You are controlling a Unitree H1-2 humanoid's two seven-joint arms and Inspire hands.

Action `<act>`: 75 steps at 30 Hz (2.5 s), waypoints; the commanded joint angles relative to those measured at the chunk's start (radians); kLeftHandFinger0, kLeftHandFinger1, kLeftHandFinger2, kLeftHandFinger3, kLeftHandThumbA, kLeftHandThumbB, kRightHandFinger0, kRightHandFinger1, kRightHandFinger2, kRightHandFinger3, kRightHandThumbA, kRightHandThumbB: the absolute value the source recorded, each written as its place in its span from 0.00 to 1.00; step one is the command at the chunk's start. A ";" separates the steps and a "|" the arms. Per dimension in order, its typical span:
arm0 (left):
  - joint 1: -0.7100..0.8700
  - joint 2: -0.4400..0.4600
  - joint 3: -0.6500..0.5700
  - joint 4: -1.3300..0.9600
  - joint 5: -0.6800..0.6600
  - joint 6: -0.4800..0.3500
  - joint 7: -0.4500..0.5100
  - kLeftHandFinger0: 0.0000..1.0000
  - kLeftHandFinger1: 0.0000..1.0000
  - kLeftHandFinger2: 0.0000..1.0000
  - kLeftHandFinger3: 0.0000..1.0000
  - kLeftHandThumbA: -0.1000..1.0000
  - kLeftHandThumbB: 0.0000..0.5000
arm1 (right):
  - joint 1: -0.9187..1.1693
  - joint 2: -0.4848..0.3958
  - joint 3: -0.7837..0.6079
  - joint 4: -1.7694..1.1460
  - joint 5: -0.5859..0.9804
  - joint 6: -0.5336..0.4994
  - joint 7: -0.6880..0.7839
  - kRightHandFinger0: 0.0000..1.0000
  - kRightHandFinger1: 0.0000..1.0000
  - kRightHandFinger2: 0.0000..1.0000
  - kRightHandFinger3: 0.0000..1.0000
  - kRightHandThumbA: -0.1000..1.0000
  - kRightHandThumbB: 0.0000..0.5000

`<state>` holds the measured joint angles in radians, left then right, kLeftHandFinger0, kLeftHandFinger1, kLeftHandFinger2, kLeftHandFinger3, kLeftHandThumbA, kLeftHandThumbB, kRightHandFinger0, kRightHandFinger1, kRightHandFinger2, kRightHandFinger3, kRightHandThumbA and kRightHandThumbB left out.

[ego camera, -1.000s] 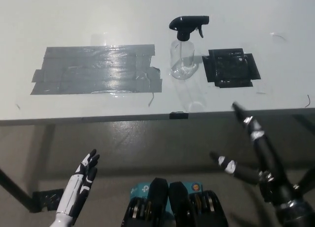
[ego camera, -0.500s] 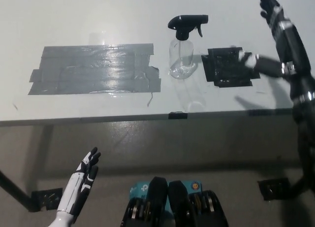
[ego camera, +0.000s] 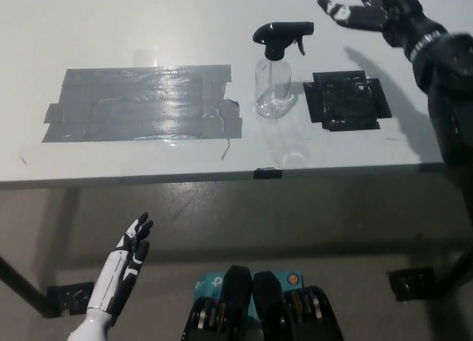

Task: The robot grabs the black lid of the spray bottle on the desk and places it on the black area of the desk

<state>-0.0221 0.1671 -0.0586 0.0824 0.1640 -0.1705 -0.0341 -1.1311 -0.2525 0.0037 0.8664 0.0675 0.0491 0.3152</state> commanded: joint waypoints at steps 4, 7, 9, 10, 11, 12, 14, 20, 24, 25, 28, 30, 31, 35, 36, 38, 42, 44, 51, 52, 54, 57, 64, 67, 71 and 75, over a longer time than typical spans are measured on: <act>-0.008 0.006 -0.007 -0.024 -0.006 0.002 -0.023 1.00 1.00 1.00 1.00 1.00 0.22 | -0.177 0.016 0.014 0.199 0.024 -0.001 0.151 1.00 1.00 1.00 1.00 0.63 1.00; -0.012 0.005 -0.007 -0.024 -0.002 0.008 -0.023 1.00 1.00 1.00 1.00 1.00 0.24 | -0.213 0.019 0.017 0.269 0.025 0.019 0.190 1.00 1.00 1.00 1.00 0.61 1.00; -0.013 0.008 -0.009 -0.027 0.004 0.012 -0.025 1.00 1.00 1.00 1.00 1.00 0.23 | -0.236 0.015 0.026 0.317 0.013 0.031 0.215 1.00 1.00 1.00 1.00 0.61 1.00; -0.012 0.009 -0.009 -0.027 0.007 0.013 -0.026 1.00 1.00 1.00 1.00 1.00 0.23 | -0.244 0.012 0.036 0.335 0.003 0.032 0.226 1.00 1.00 1.00 1.00 0.63 1.00; -0.012 0.010 -0.010 -0.030 0.010 0.019 -0.027 1.00 1.00 1.00 1.00 1.00 0.23 | -0.252 0.008 0.055 0.352 -0.016 0.019 0.234 1.00 1.00 1.00 1.00 0.66 1.00; -0.012 0.010 -0.010 -0.031 0.010 0.021 -0.029 1.00 1.00 1.00 1.00 1.00 0.23 | -0.257 0.004 0.072 0.363 -0.034 0.005 0.237 1.00 1.00 1.00 1.00 0.69 1.00; -0.014 0.011 -0.010 -0.032 0.010 0.022 -0.031 1.00 1.00 1.00 1.00 1.00 0.23 | -0.267 -0.001 0.102 0.382 -0.057 -0.011 0.237 1.00 1.00 1.00 1.00 0.68 1.00; -0.019 0.014 -0.010 -0.034 0.007 0.025 -0.038 1.00 1.00 1.00 1.00 1.00 0.21 | -0.307 -0.015 0.181 0.431 -0.115 0.004 0.236 1.00 1.00 1.00 1.00 0.65 1.00; -0.024 0.012 -0.009 -0.033 0.003 0.028 -0.041 1.00 1.00 1.00 1.00 1.00 0.23 | -0.316 -0.019 0.198 0.446 -0.127 -0.009 0.234 1.00 1.00 1.00 1.00 0.64 1.00; -0.023 0.012 -0.009 -0.036 0.003 0.032 -0.042 1.00 1.00 1.00 1.00 1.00 0.24 | -0.317 -0.019 0.203 0.447 -0.130 -0.010 0.234 1.00 1.00 1.00 1.00 0.64 1.00; -0.028 0.016 -0.015 -0.035 0.011 0.029 -0.046 1.00 1.00 1.00 1.00 1.00 0.24 | -0.317 -0.019 0.214 0.448 -0.144 -0.017 0.232 1.00 1.00 1.00 1.00 0.66 1.00; -0.028 0.015 -0.017 -0.031 0.012 0.024 -0.045 1.00 1.00 1.00 1.00 1.00 0.25 | -0.316 -0.016 0.216 0.458 -0.150 -0.026 0.224 1.00 1.00 1.00 1.00 0.66 1.00; -0.032 0.015 -0.017 -0.026 0.011 0.023 -0.045 1.00 1.00 1.00 1.00 1.00 0.26 | -0.316 -0.014 0.211 0.456 -0.147 -0.022 0.224 1.00 1.00 1.00 1.00 0.66 1.00; -0.032 0.018 -0.018 -0.028 0.013 0.022 -0.047 1.00 1.00 1.00 1.00 1.00 0.27 | -0.318 -0.007 0.206 0.450 -0.147 -0.024 0.226 1.00 1.00 1.00 1.00 0.66 1.00; -0.032 0.017 -0.018 -0.028 0.013 0.023 -0.047 1.00 1.00 1.00 1.00 1.00 0.27 | -0.320 -0.004 0.199 0.456 -0.142 -0.025 0.228 1.00 1.00 1.00 1.00 0.66 1.00; -0.032 0.019 -0.017 -0.027 0.013 0.018 -0.049 1.00 1.00 1.00 1.00 1.00 0.26 | -0.324 0.000 0.194 0.461 -0.137 -0.027 0.231 1.00 1.00 1.00 1.00 0.65 1.00; -0.037 0.019 -0.019 -0.024 0.018 0.017 -0.050 1.00 1.00 1.00 1.00 1.00 0.26 | -0.334 0.005 0.184 0.469 -0.129 -0.022 0.245 1.00 1.00 1.00 1.00 0.64 1.00; -0.039 0.021 -0.019 -0.025 0.021 0.018 -0.048 1.00 1.00 1.00 1.00 1.00 0.24 | -0.338 0.011 0.174 0.473 -0.121 -0.024 0.251 1.00 1.00 1.00 1.00 0.65 1.00; -0.041 0.027 -0.019 -0.041 0.027 0.032 -0.050 1.00 1.00 1.00 1.00 0.97 0.13 | -0.348 0.030 0.144 0.476 -0.111 -0.013 0.259 1.00 1.00 1.00 1.00 0.62 1.00; -0.041 0.027 -0.020 -0.043 0.027 0.033 -0.052 1.00 1.00 1.00 1.00 0.95 0.11 | -0.346 0.030 0.143 0.477 -0.112 -0.016 0.259 1.00 1.00 1.00 1.00 0.62 1.00; -0.044 0.027 -0.021 -0.039 0.031 0.028 -0.049 1.00 1.00 1.00 1.00 0.95 0.10 | -0.345 0.032 0.142 0.481 -0.117 -0.023 0.255 1.00 1.00 1.00 1.00 0.63 1.00; -0.044 0.030 -0.022 -0.040 0.036 0.021 -0.047 1.00 1.00 1.00 1.00 0.95 0.08 | -0.345 0.036 0.137 0.491 -0.118 -0.024 0.256 1.00 1.00 1.00 1.00 0.62 1.00; -0.052 0.032 -0.021 -0.038 0.037 0.018 -0.046 1.00 1.00 1.00 1.00 0.94 0.08 | -0.341 0.039 0.135 0.500 -0.127 -0.035 0.244 1.00 1.00 1.00 1.00 0.60 1.00; -0.055 0.032 -0.021 -0.038 0.037 0.022 -0.047 1.00 1.00 1.00 1.00 0.95 0.09 | -0.341 0.039 0.140 0.501 -0.135 -0.026 0.237 1.00 1.00 1.00 1.00 0.59 1.00; -0.056 0.033 -0.021 -0.033 0.040 0.013 -0.045 1.00 1.00 1.00 1.00 0.95 0.10 | -0.336 0.037 0.156 0.508 -0.154 -0.039 0.226 1.00 1.00 1.00 1.00 0.60 1.00; -0.057 0.036 -0.021 -0.038 0.045 0.018 -0.046 1.00 1.00 1.00 1.00 0.97 0.11 | -0.336 0.035 0.163 0.514 -0.160 -0.044 0.225 1.00 1.00 1.00 1.00 0.58 1.00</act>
<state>-0.0640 0.1839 -0.0787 0.0740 0.1990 -0.1330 -0.0767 -1.3915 -0.2131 0.1603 1.3819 -0.0788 0.0508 0.5529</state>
